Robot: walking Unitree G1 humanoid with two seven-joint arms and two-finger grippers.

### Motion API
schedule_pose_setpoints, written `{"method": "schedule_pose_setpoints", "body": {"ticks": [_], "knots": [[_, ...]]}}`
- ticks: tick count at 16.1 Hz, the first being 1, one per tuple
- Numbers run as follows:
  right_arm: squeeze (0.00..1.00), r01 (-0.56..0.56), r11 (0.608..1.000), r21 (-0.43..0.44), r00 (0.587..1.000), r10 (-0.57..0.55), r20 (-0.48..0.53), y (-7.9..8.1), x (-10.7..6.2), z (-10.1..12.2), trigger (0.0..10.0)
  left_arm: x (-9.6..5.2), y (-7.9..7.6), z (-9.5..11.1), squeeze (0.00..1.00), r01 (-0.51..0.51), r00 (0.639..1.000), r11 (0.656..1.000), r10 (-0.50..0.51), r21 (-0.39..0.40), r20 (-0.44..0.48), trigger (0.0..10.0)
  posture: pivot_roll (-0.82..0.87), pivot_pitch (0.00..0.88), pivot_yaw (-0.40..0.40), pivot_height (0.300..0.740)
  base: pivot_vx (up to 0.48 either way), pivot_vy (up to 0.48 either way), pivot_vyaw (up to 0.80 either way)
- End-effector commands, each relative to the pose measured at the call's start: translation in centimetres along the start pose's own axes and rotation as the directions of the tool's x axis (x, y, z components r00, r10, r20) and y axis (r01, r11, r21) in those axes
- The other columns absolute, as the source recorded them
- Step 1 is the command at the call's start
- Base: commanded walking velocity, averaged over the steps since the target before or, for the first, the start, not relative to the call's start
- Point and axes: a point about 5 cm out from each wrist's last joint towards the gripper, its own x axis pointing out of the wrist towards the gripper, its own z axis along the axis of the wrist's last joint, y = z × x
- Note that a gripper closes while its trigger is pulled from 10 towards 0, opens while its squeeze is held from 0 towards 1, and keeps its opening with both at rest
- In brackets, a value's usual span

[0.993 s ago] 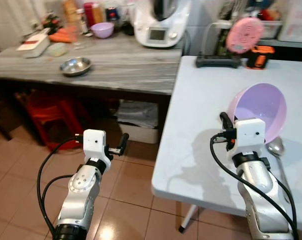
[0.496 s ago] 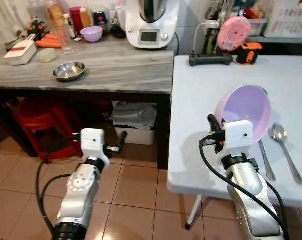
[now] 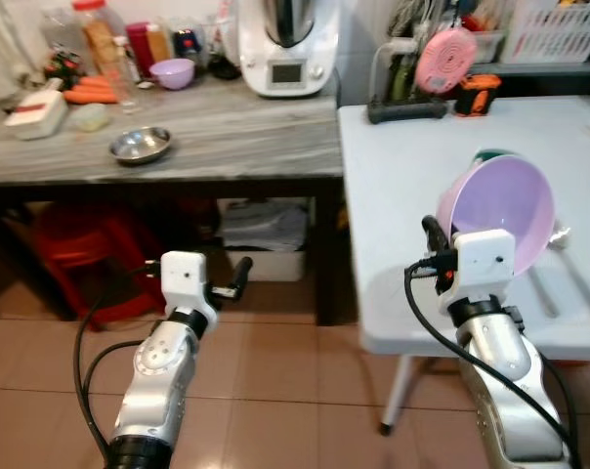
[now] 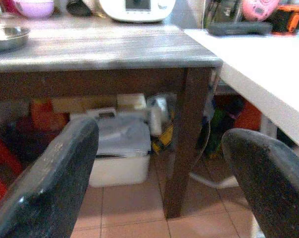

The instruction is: Setting the table

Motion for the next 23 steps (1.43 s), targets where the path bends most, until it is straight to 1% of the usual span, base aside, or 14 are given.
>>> {"method": "schedule_pose_setpoints", "body": {"ticks": [1, 9, 18, 20, 21, 23], "knots": [[0.0, 0.003, 1.0, 0.011, 1.0, -0.003, 0.012, -0.02, 0.11, 0.35, 10.0, -0.09, 0.62, 0.2, 0.0, -0.013, 1.0, 1.0, 0.013, 0.018, 0.001, 10.0, -0.13, 0.039, 0.079, 0.74, 0.0, 0.461, 0.0], [0.0, 0.004, 1.0, 0.008, 1.0, -0.004, 0.009, -0.16, 0.11, 0.26, 10.0, 0.11, 0.33, 0.21, 0.0, -0.004, 1.0, 1.0, 0.004, 0.015, 0.006, 10.0, -0.13, 0.031, 0.078, 0.74, 0.0, 0.469, 0.0], [0.0, 0.002, 1.0, 0.01, 1.0, -0.002, 0.005, -0.06, 0.01, 0.12, 10.0, 0.01, 0.07, 0.02, 0.0, 0.0, 1.0, 1.0, 0.0, 0.014, 0.001, 10.0, -0.13, 0.035, 0.079, 0.74, 0.0, 0.474, 0.0], [0.0, 0.001, 1.0, 0.01, 1.0, -0.001, 0.006, -0.04, 0.01, 0.11, 10.0, -0.02, 0.2, 0.13, 0.0, -0.015, 1.0, 0.999, 0.015, 0.031, 0.01, 10.0, -0.13, 0.035, 0.079, 0.74, 0.0, 0.0, 0.0], [0.0, 0.001, 1.0, 0.011, 1.0, -0.001, 0.007, -0.02, 0.01, 0.12, 10.0, -0.07, 0.2, 0.12, 0.0, -0.011, 1.0, 1.0, 0.011, 0.018, 0.01, 10.0, -0.13, 0.035, 0.079, 0.74, 0.0, 0.0, 0.0], [0.0, -0.009, 1.0, 0.011, 1.0, 0.008, 0.023, 0.08, -0.04, 0.33, 10.0, -0.15, 0.09, 0.09, 0.0, 0.014, 1.0, 1.0, -0.014, 0.021, 0.006, 10.0, -0.13, 0.035, 0.079, 0.74, 0.0, 0.0, 0.0]]}}
